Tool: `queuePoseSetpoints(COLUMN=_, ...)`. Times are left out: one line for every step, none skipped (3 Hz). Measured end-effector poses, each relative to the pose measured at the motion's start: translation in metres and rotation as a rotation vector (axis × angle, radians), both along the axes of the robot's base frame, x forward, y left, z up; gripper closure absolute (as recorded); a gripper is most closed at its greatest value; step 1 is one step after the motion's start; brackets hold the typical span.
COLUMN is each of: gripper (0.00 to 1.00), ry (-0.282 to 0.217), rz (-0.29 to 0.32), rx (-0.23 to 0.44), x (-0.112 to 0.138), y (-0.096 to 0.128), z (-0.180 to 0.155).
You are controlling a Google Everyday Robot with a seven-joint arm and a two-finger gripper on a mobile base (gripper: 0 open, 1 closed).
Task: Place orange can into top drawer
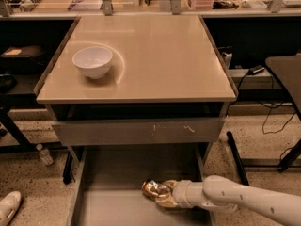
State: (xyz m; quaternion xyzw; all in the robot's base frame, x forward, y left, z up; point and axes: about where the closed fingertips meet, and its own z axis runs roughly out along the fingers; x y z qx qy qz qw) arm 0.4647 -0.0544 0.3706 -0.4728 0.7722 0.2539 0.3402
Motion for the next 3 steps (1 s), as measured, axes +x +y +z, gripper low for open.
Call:
queuePoseSetpoints(gripper=0.11, ry=0.000, rz=0.000, rx=0.000, x=0.0000, y=0.0000, z=0.0000)
queuePoseSetpoints(gripper=0.00, ry=0.000, rz=0.000, rx=0.000, x=0.0000, y=0.0000, z=0.0000)
queuePoseSetpoints(gripper=0.00, ry=0.000, rz=0.000, rx=0.000, x=0.0000, y=0.0001, z=0.0000)
